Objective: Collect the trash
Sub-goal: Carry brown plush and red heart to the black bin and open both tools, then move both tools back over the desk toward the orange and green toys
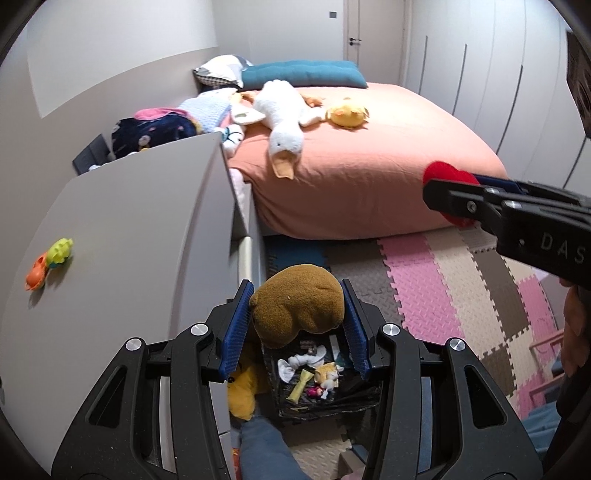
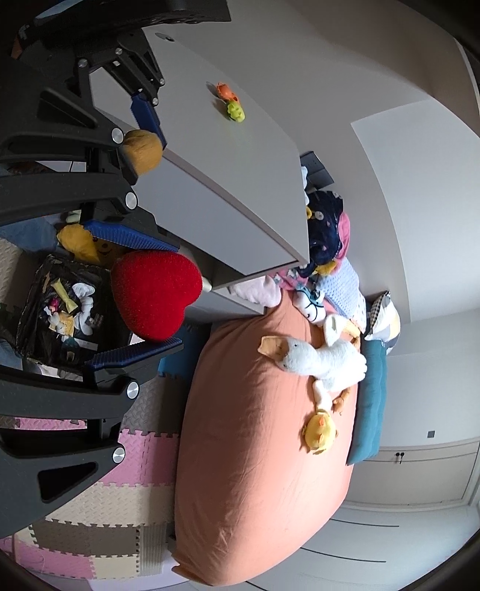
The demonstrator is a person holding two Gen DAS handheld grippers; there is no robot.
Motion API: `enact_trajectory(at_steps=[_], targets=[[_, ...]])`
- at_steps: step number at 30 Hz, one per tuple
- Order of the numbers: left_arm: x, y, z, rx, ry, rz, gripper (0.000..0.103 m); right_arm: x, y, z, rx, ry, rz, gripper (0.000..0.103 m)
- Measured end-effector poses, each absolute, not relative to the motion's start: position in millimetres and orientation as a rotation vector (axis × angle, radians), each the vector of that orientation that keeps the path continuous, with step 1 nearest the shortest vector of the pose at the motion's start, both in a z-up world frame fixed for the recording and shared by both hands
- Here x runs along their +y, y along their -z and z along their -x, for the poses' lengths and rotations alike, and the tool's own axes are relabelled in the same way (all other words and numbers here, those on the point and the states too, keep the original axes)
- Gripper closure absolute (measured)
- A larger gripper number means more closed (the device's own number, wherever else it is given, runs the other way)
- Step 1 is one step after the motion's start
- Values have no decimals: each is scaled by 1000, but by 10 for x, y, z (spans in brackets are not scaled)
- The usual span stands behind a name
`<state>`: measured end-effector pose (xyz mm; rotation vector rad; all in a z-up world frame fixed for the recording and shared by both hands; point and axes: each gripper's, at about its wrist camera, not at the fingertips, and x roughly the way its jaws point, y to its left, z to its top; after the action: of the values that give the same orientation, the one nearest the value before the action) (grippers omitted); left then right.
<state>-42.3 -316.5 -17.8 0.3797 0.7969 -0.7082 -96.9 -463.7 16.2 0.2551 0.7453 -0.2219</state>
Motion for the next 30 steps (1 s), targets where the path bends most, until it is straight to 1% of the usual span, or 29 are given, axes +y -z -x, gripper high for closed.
enact_trajectory(at_steps=[3,4,5,6,7,10,20,30], targets=[[-3199,217,436,803,721,-388,55,-4658,-144,946,753,228,-256,55],[-3200,223,442,802,731,-389,38,-4666,-136,928,758,234,-256,52],[-3192,228,444,796,729,-393,22,-4680,-121,905,770,245,-255,38],[-3185,225,456,783,716,-398,6,-4687,-114,890,768,263,-255,31],[-3180,225,464,767,704,-414,6,-4699,-114,891,759,279,-255,27],[-3179,246,451,774,692,-442,6,-4718,-108,883,758,288,-255,27],[-3110,266,333,799,677,-399,6,-4674,-72,819,765,268,-254,27],[-2883,299,137,819,628,-366,6,-4505,-15,615,774,223,-255,27]])
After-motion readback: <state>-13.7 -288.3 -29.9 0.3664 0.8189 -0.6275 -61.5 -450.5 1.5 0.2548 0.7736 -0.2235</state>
